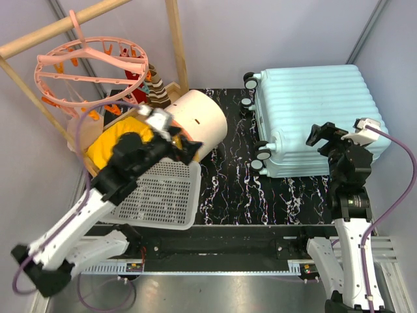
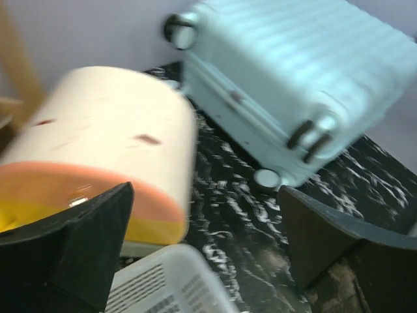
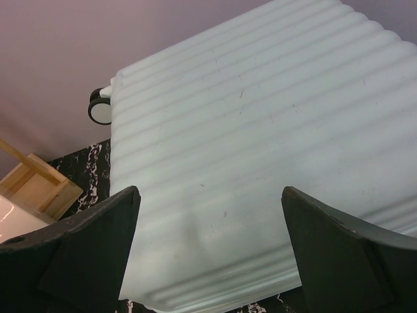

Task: Open, take out, and arrange the luggage
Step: Move the luggage to the center of the board.

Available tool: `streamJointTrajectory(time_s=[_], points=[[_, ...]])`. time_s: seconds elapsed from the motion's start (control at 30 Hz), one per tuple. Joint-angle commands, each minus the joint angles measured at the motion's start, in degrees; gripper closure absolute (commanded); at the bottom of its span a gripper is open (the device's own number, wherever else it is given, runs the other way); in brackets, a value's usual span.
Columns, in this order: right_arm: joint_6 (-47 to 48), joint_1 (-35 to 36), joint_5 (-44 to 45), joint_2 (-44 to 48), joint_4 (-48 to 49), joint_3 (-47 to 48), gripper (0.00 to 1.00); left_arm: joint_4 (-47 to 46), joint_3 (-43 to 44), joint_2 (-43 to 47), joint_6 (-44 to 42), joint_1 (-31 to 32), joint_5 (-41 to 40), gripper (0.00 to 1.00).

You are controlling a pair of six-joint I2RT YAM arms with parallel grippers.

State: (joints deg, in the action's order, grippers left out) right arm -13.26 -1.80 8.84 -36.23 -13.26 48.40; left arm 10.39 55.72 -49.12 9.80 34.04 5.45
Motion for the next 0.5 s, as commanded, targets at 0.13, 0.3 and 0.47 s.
streamJointTrajectory(time_s=[0.13,0.3,0.47], points=[[-0.54,0.22,-4.44,-0.33,-0.45,2.66,0.00,-12.92,11.42,-21.61,-9.45,16.93,13.58,0.01],[-0.28,0.22,-4.53,-0.69,-3.09,3.80,0.00,-11.29,21.41,-34.79,-12.70,16.93,16.60,0.01],[0.25,0.22,-4.88,-1.65,-4.49,5.03,0.00,-10.48,28.64,-44.02,-14.72,16.85,23.63,0.01]])
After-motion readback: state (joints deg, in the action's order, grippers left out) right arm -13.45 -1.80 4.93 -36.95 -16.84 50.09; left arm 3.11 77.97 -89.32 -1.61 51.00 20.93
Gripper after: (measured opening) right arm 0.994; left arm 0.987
